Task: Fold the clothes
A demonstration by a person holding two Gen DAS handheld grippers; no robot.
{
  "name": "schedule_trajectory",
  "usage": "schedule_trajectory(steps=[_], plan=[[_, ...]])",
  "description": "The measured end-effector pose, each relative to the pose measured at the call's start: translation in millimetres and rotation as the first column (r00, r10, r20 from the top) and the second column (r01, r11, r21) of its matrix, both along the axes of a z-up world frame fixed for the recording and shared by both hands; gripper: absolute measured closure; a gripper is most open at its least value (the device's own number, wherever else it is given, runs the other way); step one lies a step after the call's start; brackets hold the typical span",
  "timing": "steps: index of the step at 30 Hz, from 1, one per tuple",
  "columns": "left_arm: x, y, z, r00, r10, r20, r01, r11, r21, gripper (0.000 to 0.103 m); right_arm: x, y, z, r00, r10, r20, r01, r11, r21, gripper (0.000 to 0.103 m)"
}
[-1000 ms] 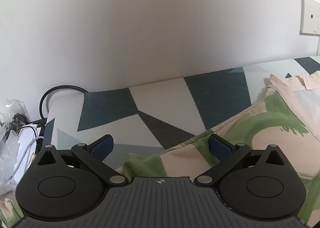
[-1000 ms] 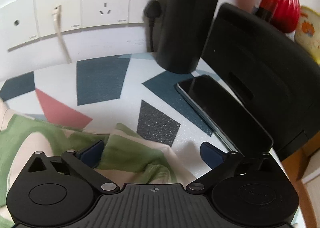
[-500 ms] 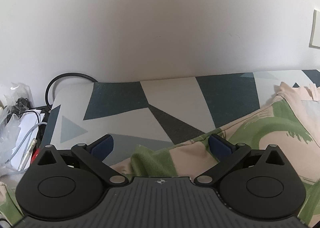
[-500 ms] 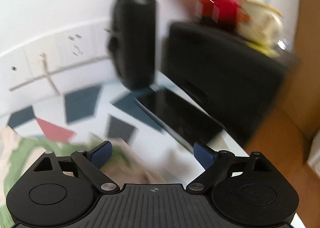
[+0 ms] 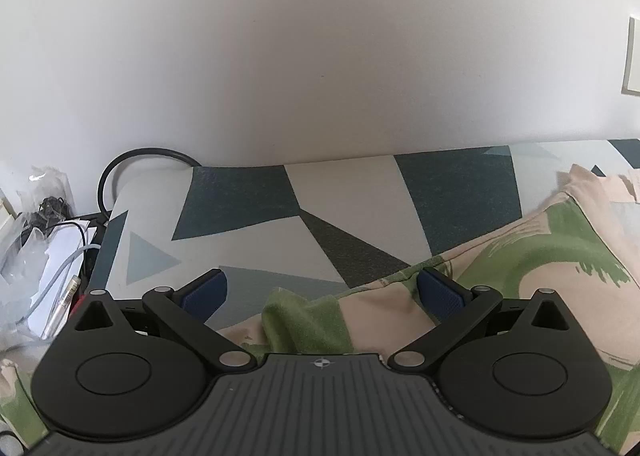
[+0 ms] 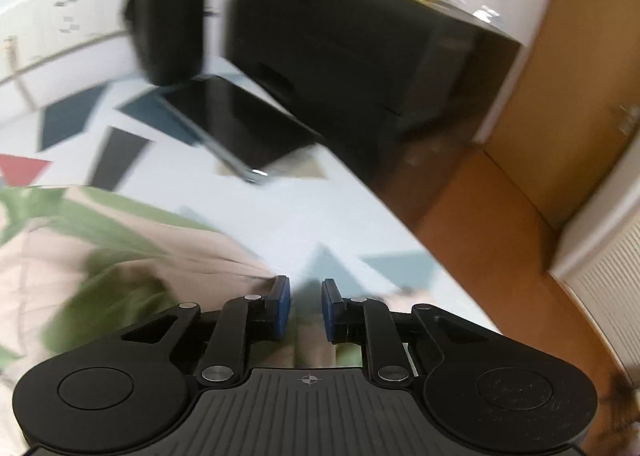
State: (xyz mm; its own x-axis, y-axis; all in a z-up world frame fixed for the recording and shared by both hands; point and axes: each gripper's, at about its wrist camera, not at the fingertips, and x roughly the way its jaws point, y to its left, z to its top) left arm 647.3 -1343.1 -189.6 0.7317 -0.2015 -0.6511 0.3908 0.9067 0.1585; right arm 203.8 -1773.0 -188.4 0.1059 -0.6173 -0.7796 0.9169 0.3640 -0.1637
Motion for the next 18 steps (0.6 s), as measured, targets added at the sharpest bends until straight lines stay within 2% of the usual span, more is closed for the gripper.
schedule_trajectory(steps=[1, 2, 3, 5, 13, 14, 16, 17, 18], plan=[[0, 0, 0, 1.000, 0.002, 0.000, -0.002, 1.000, -0.003, 0.000, -1, 1, 3, 1.000, -0.018, -0.024, 0.018, 1.000, -0.012, 0.087], [0, 0, 0, 1.000, 0.004, 0.000, -0.004, 1.000, -0.004, 0.000, -2, 7, 11, 1.000, -0.007, 0.010, 0.007, 1.000, -0.027, 0.085], [0, 0, 0, 1.000, 0.005, 0.000, -0.005, 1.000, -0.005, 0.000, -2, 12, 19, 0.999, 0.005, 0.044, -0.004, 0.999, -0.042, 0.074], [-1, -1, 0, 1.000, 0.007, 0.000, -0.007, 1.000, -0.003, 0.000, 3, 24, 27, 0.995, 0.036, 0.097, -0.033, 0.999, -0.034, 0.067], [-2, -2, -1, 1.000, 0.013, 0.004, -0.013, 1.000, 0.003, 0.000, 42, 74, 28, 0.950, 0.157, 0.271, -0.192, 0.976, 0.105, 0.066], [-3, -2, -1, 1.000, 0.013, 0.004, -0.013, 1.000, 0.004, 0.000, 46, 74, 25, 0.951, 0.160, 0.265, -0.197, 0.973, 0.117, 0.068], [-3, -2, -2, 1.000, 0.013, 0.003, -0.013, 1.000, 0.004, 0.000, 45, 73, 18, 0.951, 0.159, 0.263, -0.202, 0.968, 0.147, 0.079], [-3, -2, -2, 1.000, 0.013, 0.003, -0.013, 1.000, 0.003, 0.000, 42, 74, 16, 0.956, 0.164, 0.241, -0.204, 0.967, 0.153, 0.100], [-3, -1, -2, 1.000, 0.013, 0.002, -0.013, 1.000, 0.001, 0.000, 39, 75, 14, 0.961, 0.168, 0.220, -0.205, 0.966, 0.158, 0.102]])
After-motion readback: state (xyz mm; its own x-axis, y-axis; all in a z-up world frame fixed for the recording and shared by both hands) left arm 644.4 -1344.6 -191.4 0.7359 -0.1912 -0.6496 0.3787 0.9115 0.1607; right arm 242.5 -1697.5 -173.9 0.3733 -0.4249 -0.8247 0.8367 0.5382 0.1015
